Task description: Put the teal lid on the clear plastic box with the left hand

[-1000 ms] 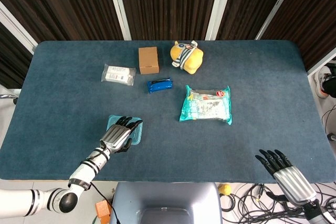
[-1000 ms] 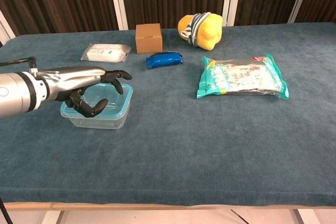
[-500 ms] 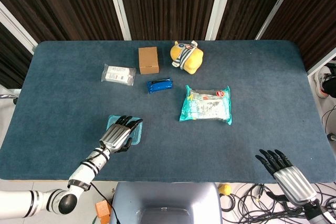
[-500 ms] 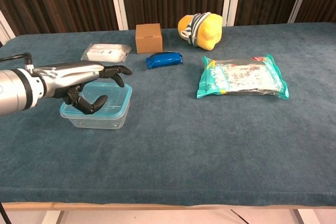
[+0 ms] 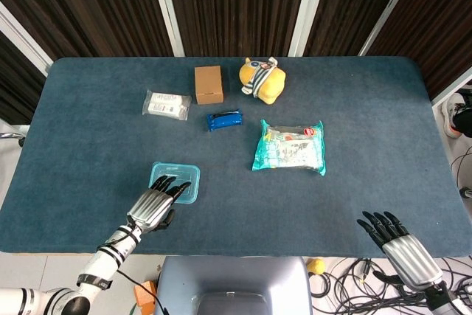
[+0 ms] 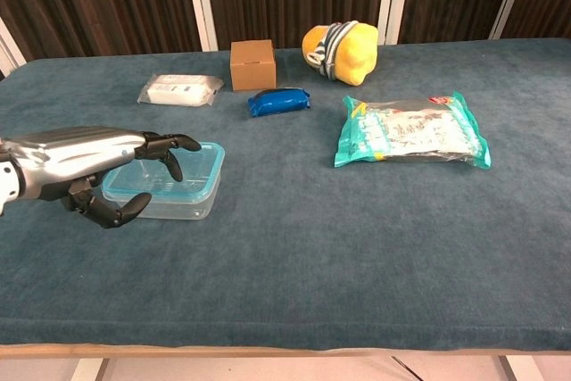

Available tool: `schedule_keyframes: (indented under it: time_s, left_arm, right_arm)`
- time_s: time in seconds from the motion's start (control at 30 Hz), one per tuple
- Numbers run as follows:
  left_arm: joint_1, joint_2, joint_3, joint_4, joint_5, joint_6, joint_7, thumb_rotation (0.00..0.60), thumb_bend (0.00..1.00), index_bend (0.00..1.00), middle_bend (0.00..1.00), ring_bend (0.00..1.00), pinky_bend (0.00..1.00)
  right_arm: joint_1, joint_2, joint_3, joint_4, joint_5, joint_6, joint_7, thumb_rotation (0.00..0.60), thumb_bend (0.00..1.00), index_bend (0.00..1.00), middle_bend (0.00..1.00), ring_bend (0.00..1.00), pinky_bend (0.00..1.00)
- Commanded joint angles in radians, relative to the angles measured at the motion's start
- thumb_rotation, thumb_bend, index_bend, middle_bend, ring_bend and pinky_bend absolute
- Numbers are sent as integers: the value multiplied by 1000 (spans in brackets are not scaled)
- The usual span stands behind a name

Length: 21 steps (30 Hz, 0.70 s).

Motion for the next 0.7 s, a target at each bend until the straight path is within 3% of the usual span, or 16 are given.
schedule_keyframes:
  time_s: [0.03, 0.7]
  left_arm:
    - [7, -14, -1, 6, 13, 7, 4, 600, 600, 0, 234, 44, 0]
    - [0, -50, -6, 44, -39, -28, 63, 600, 602, 0, 262, 46, 0]
  right_arm:
    - [0, 0, 0, -1, 0, 1, 0, 600, 26, 0, 0, 0, 0]
    - [-1, 6, 1, 2, -2, 9, 13, 600, 26, 0, 0, 0, 0]
